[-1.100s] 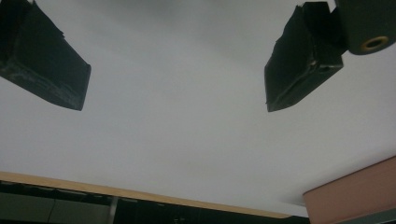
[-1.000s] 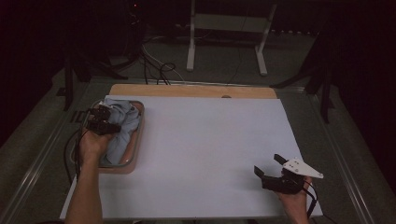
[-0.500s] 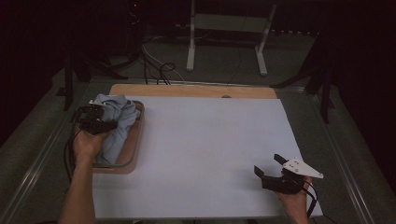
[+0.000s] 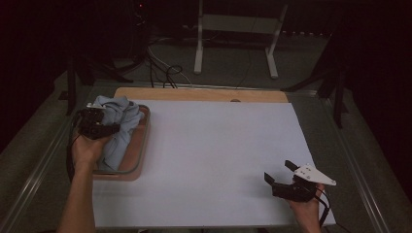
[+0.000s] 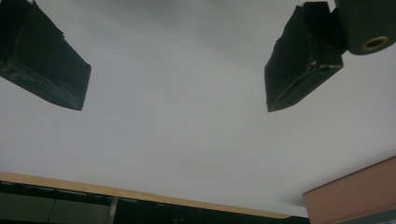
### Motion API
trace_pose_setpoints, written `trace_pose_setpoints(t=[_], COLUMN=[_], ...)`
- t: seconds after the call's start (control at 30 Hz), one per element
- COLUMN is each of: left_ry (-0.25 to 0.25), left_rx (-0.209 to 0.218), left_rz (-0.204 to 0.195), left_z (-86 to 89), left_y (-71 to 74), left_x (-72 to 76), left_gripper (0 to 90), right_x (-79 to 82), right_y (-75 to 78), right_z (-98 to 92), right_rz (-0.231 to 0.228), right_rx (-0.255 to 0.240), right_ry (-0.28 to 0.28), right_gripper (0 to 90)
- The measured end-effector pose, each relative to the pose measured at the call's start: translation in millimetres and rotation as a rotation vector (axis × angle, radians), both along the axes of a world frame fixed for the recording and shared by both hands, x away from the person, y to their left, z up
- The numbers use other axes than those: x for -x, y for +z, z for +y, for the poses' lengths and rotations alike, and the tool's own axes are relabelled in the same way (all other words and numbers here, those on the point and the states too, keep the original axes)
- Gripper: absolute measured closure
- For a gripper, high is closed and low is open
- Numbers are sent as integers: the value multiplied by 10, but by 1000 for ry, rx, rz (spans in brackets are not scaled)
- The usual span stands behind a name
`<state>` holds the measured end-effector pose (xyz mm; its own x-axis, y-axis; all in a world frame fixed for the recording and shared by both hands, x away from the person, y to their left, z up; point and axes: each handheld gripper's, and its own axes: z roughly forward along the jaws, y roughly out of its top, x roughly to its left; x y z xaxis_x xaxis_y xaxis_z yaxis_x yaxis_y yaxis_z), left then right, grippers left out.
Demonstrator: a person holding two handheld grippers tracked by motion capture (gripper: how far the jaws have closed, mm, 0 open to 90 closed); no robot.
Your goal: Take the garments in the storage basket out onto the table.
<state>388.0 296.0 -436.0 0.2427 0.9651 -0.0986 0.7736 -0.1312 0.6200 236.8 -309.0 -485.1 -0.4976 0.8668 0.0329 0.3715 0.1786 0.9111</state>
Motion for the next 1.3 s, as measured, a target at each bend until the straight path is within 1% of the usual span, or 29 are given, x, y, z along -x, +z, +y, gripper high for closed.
trace_pose_setpoints(t=[0.3,0.4,0.7,0.8,1.03,1.13,1.3], left_ry=[-26,-40,-73,-78,-104,-111,-122], left_rx=[1,8,-2,12,22,22,34], left_rz=[-34,-49,-91,-103,-115,-118,-116], left_z=[-20,-31,-85,-106,-171,-204,-252], left_y=[83,131,299,343,416,430,447], left_x=[35,59,115,128,142,144,146], left_gripper=[685,683,682,681,679,678,677], right_x=[-1,-2,-4,-4,-2,-3,-3], right_y=[-1,-3,-5,-5,-3,-4,-4], right_z=[1,3,6,7,5,5,5], right_rz=[0,1,0,1,1,1,1], right_rx=[-1,-3,-3,-4,-4,-3,-3], right_ry=[1,1,4,4,2,3,4], right_gripper=[71,70,71,71,71,71,71])
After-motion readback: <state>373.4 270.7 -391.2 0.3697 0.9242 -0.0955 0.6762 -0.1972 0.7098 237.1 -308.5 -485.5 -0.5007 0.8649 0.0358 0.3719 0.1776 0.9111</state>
